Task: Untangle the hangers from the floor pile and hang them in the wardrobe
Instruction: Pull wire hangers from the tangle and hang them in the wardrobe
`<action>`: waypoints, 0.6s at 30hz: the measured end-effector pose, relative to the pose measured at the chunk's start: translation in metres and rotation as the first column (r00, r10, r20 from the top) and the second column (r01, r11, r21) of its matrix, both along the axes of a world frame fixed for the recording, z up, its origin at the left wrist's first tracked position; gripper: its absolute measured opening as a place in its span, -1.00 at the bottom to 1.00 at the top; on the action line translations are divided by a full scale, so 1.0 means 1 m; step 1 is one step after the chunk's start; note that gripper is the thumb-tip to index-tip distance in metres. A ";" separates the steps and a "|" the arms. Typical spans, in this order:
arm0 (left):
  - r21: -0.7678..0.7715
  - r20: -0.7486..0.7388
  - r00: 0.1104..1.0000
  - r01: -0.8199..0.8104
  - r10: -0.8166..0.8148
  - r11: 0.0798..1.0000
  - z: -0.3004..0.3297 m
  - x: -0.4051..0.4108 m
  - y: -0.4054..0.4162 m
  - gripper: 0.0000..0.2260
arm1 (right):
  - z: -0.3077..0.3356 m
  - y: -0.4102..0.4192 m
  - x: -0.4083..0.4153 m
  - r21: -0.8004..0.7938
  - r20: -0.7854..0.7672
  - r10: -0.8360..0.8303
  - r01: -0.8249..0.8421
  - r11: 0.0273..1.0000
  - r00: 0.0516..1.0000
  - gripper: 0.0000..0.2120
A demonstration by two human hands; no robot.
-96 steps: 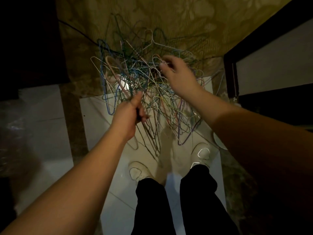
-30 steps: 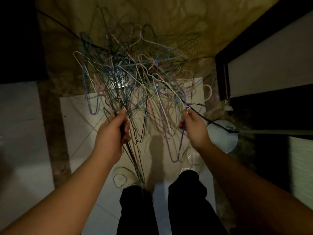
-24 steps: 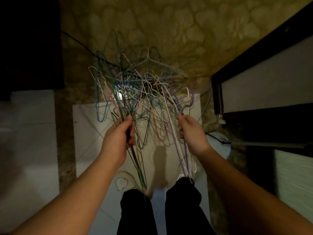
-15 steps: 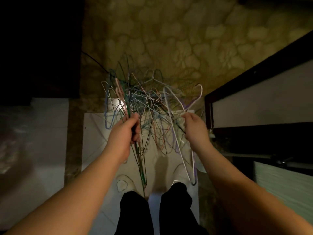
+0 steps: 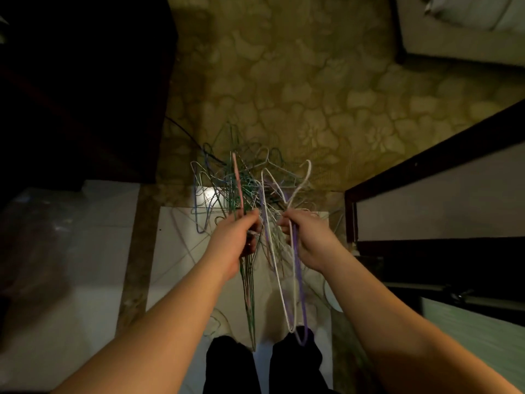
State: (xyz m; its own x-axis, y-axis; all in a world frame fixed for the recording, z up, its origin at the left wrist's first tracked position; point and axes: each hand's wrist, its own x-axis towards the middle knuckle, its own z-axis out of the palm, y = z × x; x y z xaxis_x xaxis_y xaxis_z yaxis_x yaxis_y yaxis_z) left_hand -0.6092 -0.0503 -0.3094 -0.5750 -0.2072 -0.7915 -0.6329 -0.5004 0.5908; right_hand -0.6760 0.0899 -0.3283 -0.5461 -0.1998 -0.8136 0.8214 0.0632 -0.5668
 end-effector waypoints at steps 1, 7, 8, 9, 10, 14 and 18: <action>-0.014 0.011 1.000 0.020 -0.020 1.000 -0.002 0.000 0.001 -0.86 | -0.004 -0.006 0.002 -0.014 0.013 0.034 -0.034 0.999 0.999 -0.87; -0.050 0.043 0.994 0.103 -0.100 0.993 -0.009 0.003 -0.005 -0.83 | -0.023 -0.036 0.014 -0.048 0.025 0.184 -0.182 0.982 0.983 -0.73; -0.046 0.049 0.994 0.097 -0.095 0.994 -0.009 0.005 -0.007 -0.82 | -0.025 -0.041 0.016 -0.066 0.047 0.175 -0.172 0.983 0.983 -0.74; -0.042 0.052 0.995 0.087 -0.085 0.995 -0.010 0.007 -0.010 -0.80 | -0.028 -0.045 0.018 -0.083 0.064 0.171 -0.165 0.983 0.983 -0.75; -0.045 0.056 0.995 0.080 -0.077 0.996 -0.011 0.009 -0.013 -0.79 | -0.029 -0.050 0.021 -0.093 0.088 0.166 -0.158 0.983 0.982 -0.78; -0.094 0.062 0.995 0.080 -0.074 0.992 -0.018 0.015 -0.024 -0.79 | -0.027 -0.067 0.027 -0.108 0.165 0.169 -0.153 0.982 0.972 -0.89; -0.087 0.013 0.997 0.083 -0.082 0.993 -0.019 0.020 -0.038 -0.84 | -0.030 -0.079 0.029 -0.044 0.119 0.276 -0.272 0.961 0.954 -0.79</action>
